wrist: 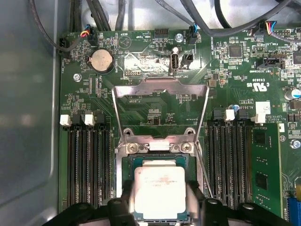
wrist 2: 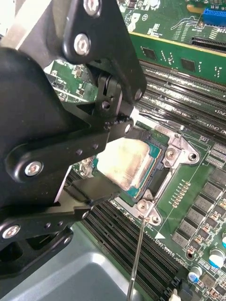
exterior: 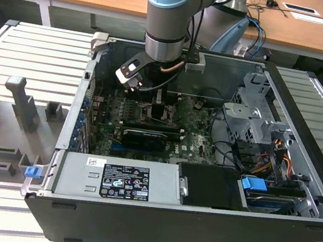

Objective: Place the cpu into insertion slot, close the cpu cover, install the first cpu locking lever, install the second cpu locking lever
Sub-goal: 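Place the cpu into insertion slot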

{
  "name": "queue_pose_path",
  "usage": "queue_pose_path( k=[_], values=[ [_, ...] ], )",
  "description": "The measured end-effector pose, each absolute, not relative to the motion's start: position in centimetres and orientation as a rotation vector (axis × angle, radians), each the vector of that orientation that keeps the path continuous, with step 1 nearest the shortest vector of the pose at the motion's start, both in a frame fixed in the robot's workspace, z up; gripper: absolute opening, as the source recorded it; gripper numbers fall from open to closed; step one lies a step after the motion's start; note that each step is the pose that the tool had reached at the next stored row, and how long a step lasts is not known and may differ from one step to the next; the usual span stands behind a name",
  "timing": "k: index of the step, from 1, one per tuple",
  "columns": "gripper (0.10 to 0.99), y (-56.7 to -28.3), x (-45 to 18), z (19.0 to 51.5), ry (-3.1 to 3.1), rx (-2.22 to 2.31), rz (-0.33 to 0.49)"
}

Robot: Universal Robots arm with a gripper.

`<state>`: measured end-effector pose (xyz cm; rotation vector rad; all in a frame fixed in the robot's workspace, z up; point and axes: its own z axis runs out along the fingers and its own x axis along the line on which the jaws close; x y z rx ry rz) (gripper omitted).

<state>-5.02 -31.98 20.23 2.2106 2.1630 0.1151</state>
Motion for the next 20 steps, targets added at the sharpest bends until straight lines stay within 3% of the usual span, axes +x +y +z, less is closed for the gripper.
queue_pose_path(
  k=[7, 8, 9, 12, 13, 15, 20],
  values=[
    [0.569, -32.0, -5.0, 21.0, 2.163, 2.211, 0.114],
    [0.502, -32.0, -5.0, 21.0, 2.163, 2.211, 0.114],
    [0.38, -32.0, -5.0, 21.1, 2.163, 2.211, 0.114],
    [0.196, -32.0, -5.0, 21.2, 2.163, 2.211, 0.113],
    [0.196, -32.0, -5.0, 21.2, 2.163, 2.211, 0.112],
    [0.106, -32.0, -5.0, 21.3, 2.163, 2.211, 0.112],
    [0.106, -32.0, -5.0, 21.5, 2.164, 2.211, 0.112]
  ],
)
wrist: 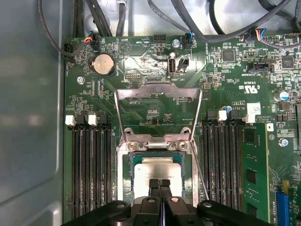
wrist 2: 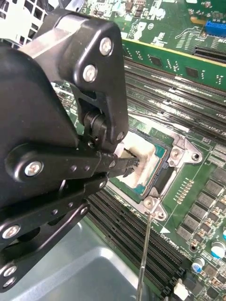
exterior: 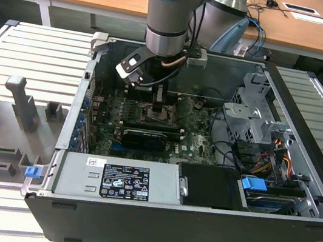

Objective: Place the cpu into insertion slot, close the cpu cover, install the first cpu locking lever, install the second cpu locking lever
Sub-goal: 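Place the cpu into insertion slot, then close the cpu cover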

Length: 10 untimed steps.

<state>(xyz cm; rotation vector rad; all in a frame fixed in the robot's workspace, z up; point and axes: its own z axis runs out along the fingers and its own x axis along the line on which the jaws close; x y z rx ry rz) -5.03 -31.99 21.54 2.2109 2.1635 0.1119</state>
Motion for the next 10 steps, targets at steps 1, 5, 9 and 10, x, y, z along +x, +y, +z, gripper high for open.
queue_pose_path(
  k=[1, 5, 9, 10],
  values=[
    [0.106, -32.0, -5.0, 21.6, 2.163, 2.211, 0.112],
    [0.106, -32.0, -5.0, 21.8, 2.163, 2.211, 0.112],
    [0.106, -32.0, -4.2, 22.4, 2.169, 2.216, 0.101],
    [0.106, -32.0, -3.6, 22.5, 2.171, 2.219, 0.096]
  ],
)
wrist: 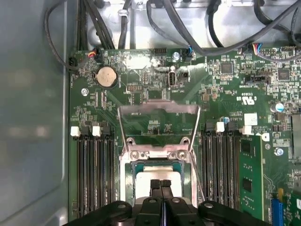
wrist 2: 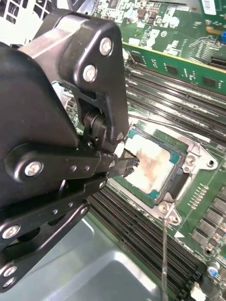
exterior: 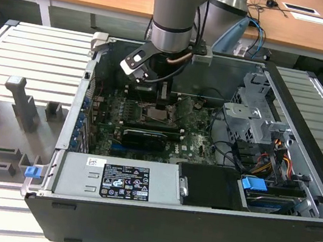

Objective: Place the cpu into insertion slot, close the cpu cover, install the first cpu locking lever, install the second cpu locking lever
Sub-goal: 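Close the cpu cover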

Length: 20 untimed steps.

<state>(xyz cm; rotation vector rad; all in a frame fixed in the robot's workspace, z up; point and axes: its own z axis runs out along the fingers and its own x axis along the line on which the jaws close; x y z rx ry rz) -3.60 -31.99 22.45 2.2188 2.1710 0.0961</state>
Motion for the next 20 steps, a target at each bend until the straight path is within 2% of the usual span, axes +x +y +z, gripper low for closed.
queue_pose_path(
  k=[8, 20],
  values=[
    [0.106, -32.0, -3.6, 25.4, 2.171, 2.219, 0.095],
    [0.106, -32.0, -3.4, 25.6, 2.171, 2.219, 0.096]
  ],
)
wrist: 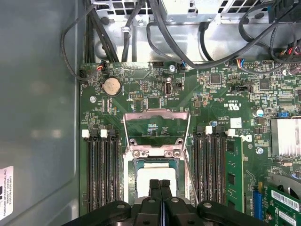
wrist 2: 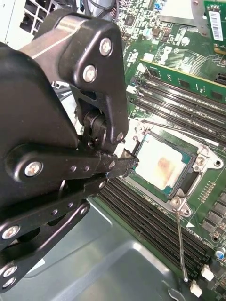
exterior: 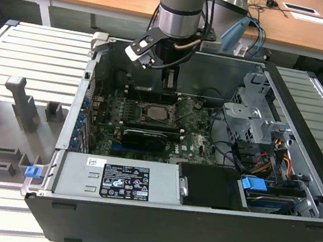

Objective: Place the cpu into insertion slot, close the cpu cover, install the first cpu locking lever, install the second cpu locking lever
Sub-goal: 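Close the cpu cover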

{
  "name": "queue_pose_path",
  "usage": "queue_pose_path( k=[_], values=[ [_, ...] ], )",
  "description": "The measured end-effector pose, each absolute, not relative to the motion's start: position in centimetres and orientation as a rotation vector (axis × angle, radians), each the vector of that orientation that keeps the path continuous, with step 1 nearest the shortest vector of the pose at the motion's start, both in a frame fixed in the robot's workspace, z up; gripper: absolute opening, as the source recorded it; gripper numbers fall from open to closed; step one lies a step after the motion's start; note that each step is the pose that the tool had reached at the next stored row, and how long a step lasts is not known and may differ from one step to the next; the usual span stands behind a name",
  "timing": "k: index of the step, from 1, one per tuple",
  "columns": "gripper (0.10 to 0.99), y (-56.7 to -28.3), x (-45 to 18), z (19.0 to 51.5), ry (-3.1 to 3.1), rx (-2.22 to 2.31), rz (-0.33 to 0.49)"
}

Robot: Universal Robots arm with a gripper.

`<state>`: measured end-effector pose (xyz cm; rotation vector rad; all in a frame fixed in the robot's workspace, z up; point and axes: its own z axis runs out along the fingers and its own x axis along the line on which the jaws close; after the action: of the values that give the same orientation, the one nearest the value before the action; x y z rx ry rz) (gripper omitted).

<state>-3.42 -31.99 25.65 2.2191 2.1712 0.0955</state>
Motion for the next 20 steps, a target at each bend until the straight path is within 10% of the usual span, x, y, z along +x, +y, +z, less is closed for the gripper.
queue_pose_path(
  k=[20],
  values=[
    [0.106, -31.99, -2.84, 26.01, 2.171, 2.219, 0.095]
  ],
)
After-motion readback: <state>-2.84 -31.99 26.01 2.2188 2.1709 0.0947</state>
